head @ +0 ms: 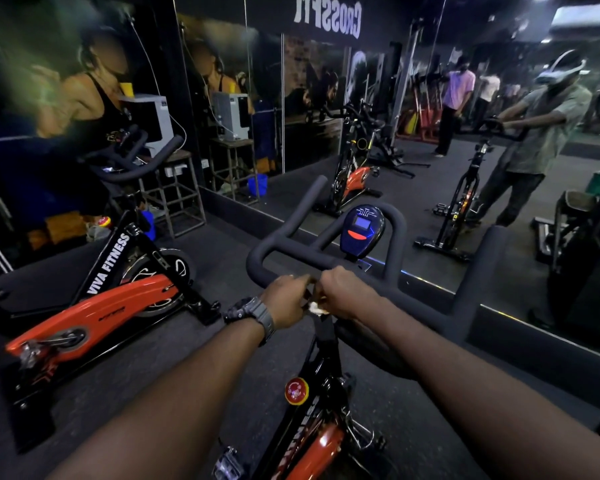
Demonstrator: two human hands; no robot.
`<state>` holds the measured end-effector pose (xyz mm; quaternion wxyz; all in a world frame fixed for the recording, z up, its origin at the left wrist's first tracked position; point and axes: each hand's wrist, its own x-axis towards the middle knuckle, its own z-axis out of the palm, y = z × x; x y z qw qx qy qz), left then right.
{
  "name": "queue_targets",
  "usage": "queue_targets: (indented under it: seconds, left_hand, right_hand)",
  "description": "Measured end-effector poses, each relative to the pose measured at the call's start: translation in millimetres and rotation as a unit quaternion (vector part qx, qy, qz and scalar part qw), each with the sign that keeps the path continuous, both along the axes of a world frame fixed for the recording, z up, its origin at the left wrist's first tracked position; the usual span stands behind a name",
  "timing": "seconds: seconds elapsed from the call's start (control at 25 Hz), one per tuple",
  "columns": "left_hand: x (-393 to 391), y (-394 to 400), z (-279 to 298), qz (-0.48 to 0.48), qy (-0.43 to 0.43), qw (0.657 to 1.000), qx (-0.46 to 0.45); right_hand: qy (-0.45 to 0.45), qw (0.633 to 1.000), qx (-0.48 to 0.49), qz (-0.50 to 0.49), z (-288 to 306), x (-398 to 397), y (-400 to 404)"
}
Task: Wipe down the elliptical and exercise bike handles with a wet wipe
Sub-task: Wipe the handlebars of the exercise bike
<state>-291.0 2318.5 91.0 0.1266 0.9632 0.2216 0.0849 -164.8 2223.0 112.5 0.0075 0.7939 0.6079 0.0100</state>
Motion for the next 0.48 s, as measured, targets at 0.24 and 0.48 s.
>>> queue_targets:
  seconds: [0.24, 0.48]
  left_hand:
    - [-7, -3, -3, 0.026, -0.02, 0.994, 0.108]
    - [-9, -8, 1, 0.056, -0.009, 0.997, 0.044]
  right_hand:
    - [0.002, 0.997, 0.037, -0.067, -4, -3, -3]
    - [0.064, 0.995, 0.036, -0.063, 0, -16, -8]
